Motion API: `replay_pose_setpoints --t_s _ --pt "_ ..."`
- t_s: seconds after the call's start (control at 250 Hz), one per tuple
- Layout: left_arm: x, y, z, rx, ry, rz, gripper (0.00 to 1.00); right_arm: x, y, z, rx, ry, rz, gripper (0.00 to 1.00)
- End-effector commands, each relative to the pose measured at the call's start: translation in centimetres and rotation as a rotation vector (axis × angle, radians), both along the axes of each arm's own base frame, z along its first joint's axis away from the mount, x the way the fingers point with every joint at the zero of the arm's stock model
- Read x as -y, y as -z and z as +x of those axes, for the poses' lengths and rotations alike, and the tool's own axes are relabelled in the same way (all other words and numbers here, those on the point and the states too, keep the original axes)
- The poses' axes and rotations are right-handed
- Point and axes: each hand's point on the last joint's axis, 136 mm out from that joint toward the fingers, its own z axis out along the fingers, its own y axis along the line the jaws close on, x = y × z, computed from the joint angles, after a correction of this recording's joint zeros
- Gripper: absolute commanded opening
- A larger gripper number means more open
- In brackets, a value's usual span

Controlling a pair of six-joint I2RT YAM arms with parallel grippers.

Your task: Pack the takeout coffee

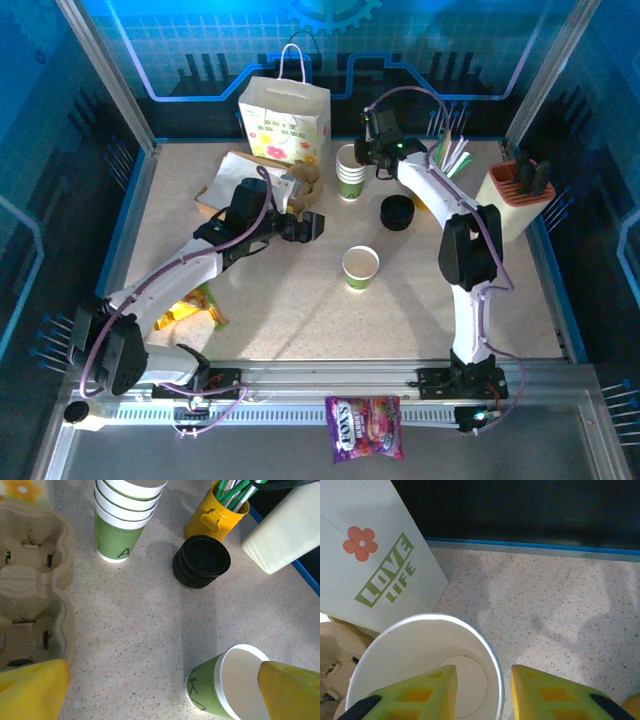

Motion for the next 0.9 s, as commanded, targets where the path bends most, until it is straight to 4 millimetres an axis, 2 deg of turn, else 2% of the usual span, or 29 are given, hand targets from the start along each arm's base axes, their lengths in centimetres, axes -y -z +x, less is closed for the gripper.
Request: replay_pose_setpoints --t_s 0.0,0.408,0.895 --pt "0.5 -0.3 -0.3 0.023 0.019 -0.015 0.97 1.2 0.6 0.5 -0.031 0.029 -0.047 0.32" --pt "0.7 -0.3 -0.5 0.027 0.028 -0.015 0.97 1.3 1.4 0.9 -0.059 0.021 -0.082 0.28" --pt "0.6 -0.1 -0.9 0.045 0.03 -0.017 0.98 0.8 1.8 1.0 -0.077 0.005 -0.068 0.14"
